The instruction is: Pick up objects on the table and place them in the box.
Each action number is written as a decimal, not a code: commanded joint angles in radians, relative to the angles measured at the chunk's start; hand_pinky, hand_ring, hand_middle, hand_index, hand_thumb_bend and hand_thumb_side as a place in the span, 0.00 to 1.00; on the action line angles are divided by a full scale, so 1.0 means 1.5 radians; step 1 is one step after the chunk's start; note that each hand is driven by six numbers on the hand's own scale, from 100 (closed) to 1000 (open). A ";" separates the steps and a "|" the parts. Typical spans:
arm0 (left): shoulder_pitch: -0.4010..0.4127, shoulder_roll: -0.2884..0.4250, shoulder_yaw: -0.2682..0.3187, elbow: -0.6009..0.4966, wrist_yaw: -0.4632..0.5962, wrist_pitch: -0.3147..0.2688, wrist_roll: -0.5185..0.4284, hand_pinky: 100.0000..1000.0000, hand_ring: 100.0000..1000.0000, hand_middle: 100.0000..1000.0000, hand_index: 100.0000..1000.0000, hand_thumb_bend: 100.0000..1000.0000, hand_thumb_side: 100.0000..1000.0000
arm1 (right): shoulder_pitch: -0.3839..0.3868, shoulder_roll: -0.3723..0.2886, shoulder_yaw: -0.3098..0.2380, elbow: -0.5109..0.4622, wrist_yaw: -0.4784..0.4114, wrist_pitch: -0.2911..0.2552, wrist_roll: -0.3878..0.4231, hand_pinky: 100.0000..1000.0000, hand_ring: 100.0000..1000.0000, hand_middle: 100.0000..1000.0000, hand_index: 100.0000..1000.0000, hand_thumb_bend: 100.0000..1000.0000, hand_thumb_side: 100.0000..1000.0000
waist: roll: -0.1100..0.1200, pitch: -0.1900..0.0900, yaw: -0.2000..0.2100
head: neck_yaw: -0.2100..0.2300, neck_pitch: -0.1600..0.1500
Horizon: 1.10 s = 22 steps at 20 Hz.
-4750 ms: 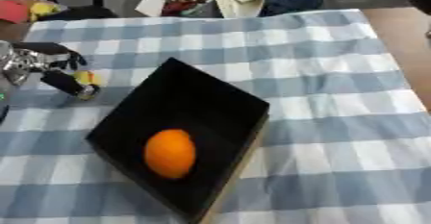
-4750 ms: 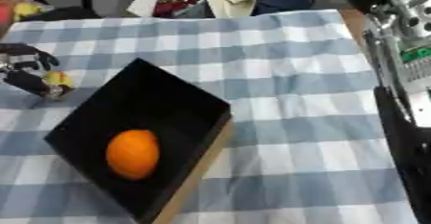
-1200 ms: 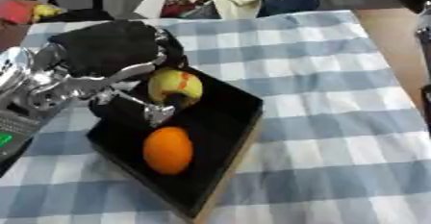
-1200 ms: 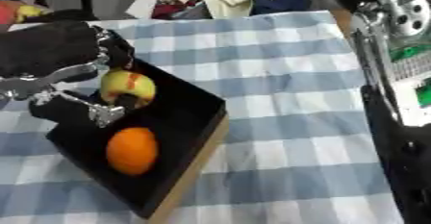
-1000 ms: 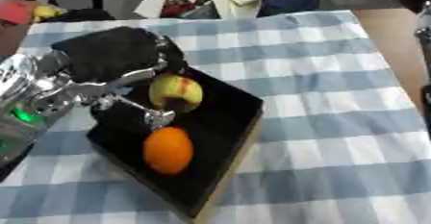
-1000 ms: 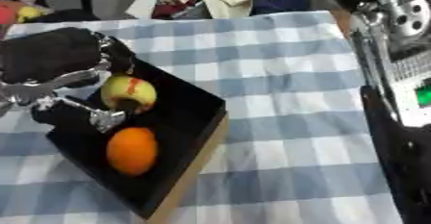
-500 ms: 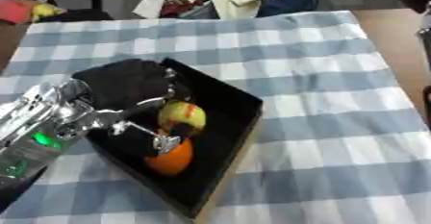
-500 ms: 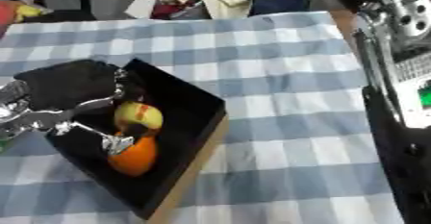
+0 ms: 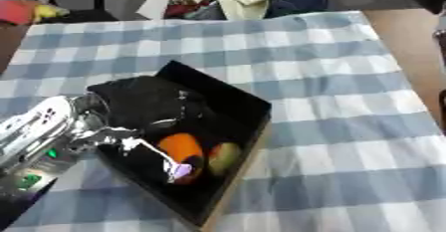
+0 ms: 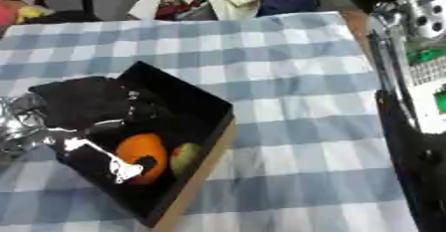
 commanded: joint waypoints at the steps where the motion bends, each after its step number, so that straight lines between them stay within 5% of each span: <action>1: -0.009 0.003 0.025 -0.010 -0.043 -0.009 0.022 0.74 0.92 0.87 1.00 0.56 0.93 | -0.009 -0.003 -0.006 -0.017 -0.004 0.002 -0.002 0.94 0.85 0.78 0.93 0.00 0.86 | -0.001 -0.016 0.001 | -0.002 0.001; 3: -0.008 -0.001 0.034 -0.010 -0.062 -0.007 0.045 0.74 0.92 0.87 0.99 0.57 0.95 | -0.009 -0.003 -0.007 -0.018 -0.005 0.002 -0.003 0.94 0.85 0.78 0.93 0.00 0.86 | -0.001 -0.017 0.002 | -0.003 0.004; 6: -0.004 -0.008 0.050 -0.010 -0.083 0.006 0.097 0.71 0.90 0.84 0.96 0.42 0.98 | -0.008 -0.003 -0.008 -0.019 -0.005 0.003 -0.004 0.94 0.85 0.78 0.93 0.00 0.86 | -0.002 -0.017 0.003 | -0.003 0.010; 10: 0.008 -0.027 0.083 -0.010 -0.081 0.038 0.214 0.61 0.85 0.79 0.91 0.00 1.00 | -0.007 -0.004 -0.009 -0.019 -0.006 0.004 -0.006 0.94 0.85 0.78 0.93 0.00 0.86 | -0.002 -0.018 0.005 | 0.005 0.015; 16: 0.040 -0.083 0.178 -0.010 0.071 0.100 0.540 0.49 0.78 0.71 0.86 0.00 0.90 | -0.003 -0.006 -0.013 -0.021 -0.007 0.004 -0.012 0.94 0.85 0.78 0.93 0.00 0.85 | -0.005 -0.018 0.012 | 0.009 0.011; 22: 0.059 -0.126 0.292 -0.010 0.291 0.043 0.826 0.42 0.67 0.59 0.78 0.04 0.86 | 0.001 -0.007 -0.017 -0.023 -0.014 0.002 -0.022 0.94 0.85 0.78 0.92 0.00 0.84 | -0.010 -0.021 0.021 | 0.002 0.009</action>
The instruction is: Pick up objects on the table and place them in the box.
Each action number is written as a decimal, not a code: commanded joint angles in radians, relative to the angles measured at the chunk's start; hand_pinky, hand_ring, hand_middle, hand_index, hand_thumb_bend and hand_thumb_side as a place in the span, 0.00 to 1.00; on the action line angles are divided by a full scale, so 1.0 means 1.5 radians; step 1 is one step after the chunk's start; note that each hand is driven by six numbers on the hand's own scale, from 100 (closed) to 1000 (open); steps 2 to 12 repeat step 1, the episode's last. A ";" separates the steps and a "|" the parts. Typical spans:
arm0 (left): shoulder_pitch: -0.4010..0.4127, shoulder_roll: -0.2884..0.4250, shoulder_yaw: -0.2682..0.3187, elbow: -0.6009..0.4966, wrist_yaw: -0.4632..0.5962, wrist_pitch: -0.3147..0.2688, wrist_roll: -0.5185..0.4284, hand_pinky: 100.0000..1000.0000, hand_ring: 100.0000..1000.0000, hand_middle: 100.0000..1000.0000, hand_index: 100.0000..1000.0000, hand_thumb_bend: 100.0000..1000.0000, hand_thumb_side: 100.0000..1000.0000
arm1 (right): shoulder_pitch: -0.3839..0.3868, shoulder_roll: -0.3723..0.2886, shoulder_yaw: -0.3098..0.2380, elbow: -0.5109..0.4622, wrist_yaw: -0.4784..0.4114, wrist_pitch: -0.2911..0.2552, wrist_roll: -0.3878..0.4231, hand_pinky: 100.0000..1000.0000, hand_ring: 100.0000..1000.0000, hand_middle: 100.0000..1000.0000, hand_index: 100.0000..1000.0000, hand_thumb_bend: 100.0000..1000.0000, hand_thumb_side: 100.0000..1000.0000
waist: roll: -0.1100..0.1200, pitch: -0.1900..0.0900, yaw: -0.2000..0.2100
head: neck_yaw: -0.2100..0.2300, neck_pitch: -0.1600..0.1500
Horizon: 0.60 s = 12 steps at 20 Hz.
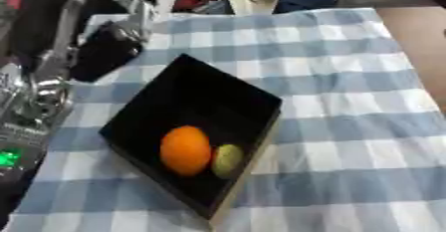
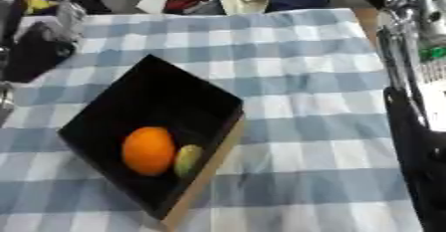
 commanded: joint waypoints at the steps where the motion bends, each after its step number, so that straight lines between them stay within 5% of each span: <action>1: 0.002 -0.006 0.060 -0.010 0.103 -0.041 0.118 0.42 0.65 0.58 0.77 0.05 0.86 | -0.005 -0.007 -0.009 -0.015 -0.009 -0.001 -0.009 0.94 0.85 0.78 0.92 0.00 0.84 | -0.002 -0.018 0.003 | -0.003 -0.002; 12: 0.002 -0.006 0.060 -0.010 0.103 -0.041 0.118 0.42 0.65 0.58 0.77 0.05 0.86 | -0.005 -0.007 -0.009 -0.015 -0.009 -0.001 -0.009 0.94 0.85 0.78 0.92 0.00 0.84 | -0.002 -0.018 0.003 | -0.003 -0.002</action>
